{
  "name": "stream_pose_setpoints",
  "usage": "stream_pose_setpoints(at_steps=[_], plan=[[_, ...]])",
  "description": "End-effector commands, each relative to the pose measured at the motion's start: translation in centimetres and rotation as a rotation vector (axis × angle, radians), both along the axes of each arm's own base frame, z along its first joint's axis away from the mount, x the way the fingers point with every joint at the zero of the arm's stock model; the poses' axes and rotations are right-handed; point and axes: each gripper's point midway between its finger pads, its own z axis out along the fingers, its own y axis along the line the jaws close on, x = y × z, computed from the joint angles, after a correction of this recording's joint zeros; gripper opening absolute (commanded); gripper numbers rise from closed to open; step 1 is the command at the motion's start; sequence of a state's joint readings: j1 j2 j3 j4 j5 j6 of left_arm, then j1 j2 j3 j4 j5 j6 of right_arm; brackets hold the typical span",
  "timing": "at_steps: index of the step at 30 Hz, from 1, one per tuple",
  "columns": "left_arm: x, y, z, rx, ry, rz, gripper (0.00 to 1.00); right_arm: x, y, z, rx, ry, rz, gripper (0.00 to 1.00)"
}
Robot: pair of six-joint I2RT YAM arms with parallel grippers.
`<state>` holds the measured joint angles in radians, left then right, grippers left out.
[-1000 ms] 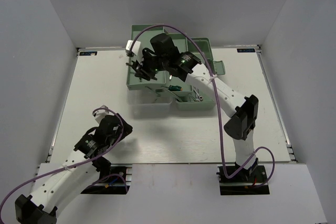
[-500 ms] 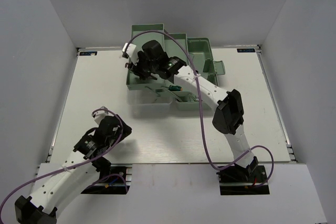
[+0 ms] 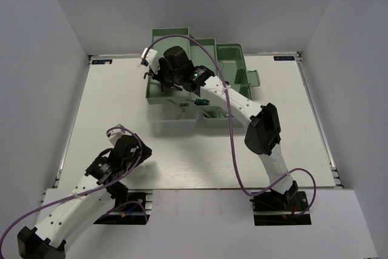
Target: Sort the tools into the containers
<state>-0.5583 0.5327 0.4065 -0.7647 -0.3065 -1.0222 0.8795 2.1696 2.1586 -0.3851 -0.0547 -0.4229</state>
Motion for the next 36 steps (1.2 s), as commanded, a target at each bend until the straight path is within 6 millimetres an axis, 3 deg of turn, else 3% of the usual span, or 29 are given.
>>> stream_pose_setpoints(at_steps=[1,3,4,9,12,13,16,22,23,25,26,27,30,31,32,33,35,36], plan=[[-0.3,0.3,-0.4,0.005,0.012,0.009,0.74,-0.1,0.7,4.6,0.104,-0.035,0.000,0.00],[-0.3,0.2,-0.3,0.000,0.004,0.009,0.74,-0.4,0.7,5.5,0.140,-0.007,-0.017,0.00],[-0.3,0.2,-0.3,0.000,0.004,0.009,0.74,-0.4,0.6,7.1,0.169,-0.019,-0.022,0.00],[-0.1,0.2,-0.1,-0.004,-0.004,0.009,0.74,-0.5,0.4,10.8,0.275,0.001,-0.082,0.00],[-0.1,0.2,-0.3,0.000,0.004,0.009,0.74,1.2,-0.7,11.8,0.303,-0.046,-0.220,0.00],[-0.1,0.1,-0.3,-0.006,0.005,0.016,0.74,3.3,-2.2,12.6,0.338,-0.096,-0.363,0.00],[-0.2,0.0,-0.3,-0.012,0.009,0.010,0.74,5.2,-3.9,10.8,0.304,-0.125,-0.465,0.00],[-0.2,0.0,-0.1,-0.017,0.001,0.010,0.74,6.1,-5.0,7.6,0.235,-0.108,-0.499,0.00],[-0.2,0.0,-0.1,-0.017,0.001,0.010,0.74,5.7,-4.6,7.7,0.237,-0.098,-0.477,0.07],[-0.2,0.0,-0.1,-0.017,0.001,0.010,0.74,5.1,-4.6,7.7,0.225,-0.077,-0.432,0.48],[0.0,-0.1,0.0,-0.022,-0.007,0.010,0.74,3.8,-4.0,7.3,0.208,-0.034,-0.356,0.83],[-0.1,-0.1,-0.2,-0.016,0.002,0.010,0.74,3.3,-3.8,8.4,0.225,-0.027,-0.326,0.90],[0.2,-0.3,0.2,-0.020,-0.004,0.010,0.74,1.0,-3.3,10.3,0.246,0.024,-0.196,0.86],[0.2,-0.3,0.2,-0.020,-0.004,0.010,0.74,-0.6,-2.4,11.9,0.276,0.039,-0.075,0.80],[0.3,-0.3,0.1,-0.019,-0.003,0.010,0.74,-2.8,-2.3,11.3,0.246,0.102,0.075,0.72],[0.3,-0.4,0.1,-0.019,-0.003,0.010,0.74,-6.0,-1.7,12.4,0.250,0.106,0.285,0.51],[0.6,-0.5,0.3,-0.026,-0.013,0.010,0.74,-9.1,-2.4,12.5,0.204,0.088,0.472,0.27],[0.3,-0.5,-0.1,-0.027,-0.002,0.004,0.74,-12.6,-3.0,12.2,0.214,0.177,0.634,0.18]])
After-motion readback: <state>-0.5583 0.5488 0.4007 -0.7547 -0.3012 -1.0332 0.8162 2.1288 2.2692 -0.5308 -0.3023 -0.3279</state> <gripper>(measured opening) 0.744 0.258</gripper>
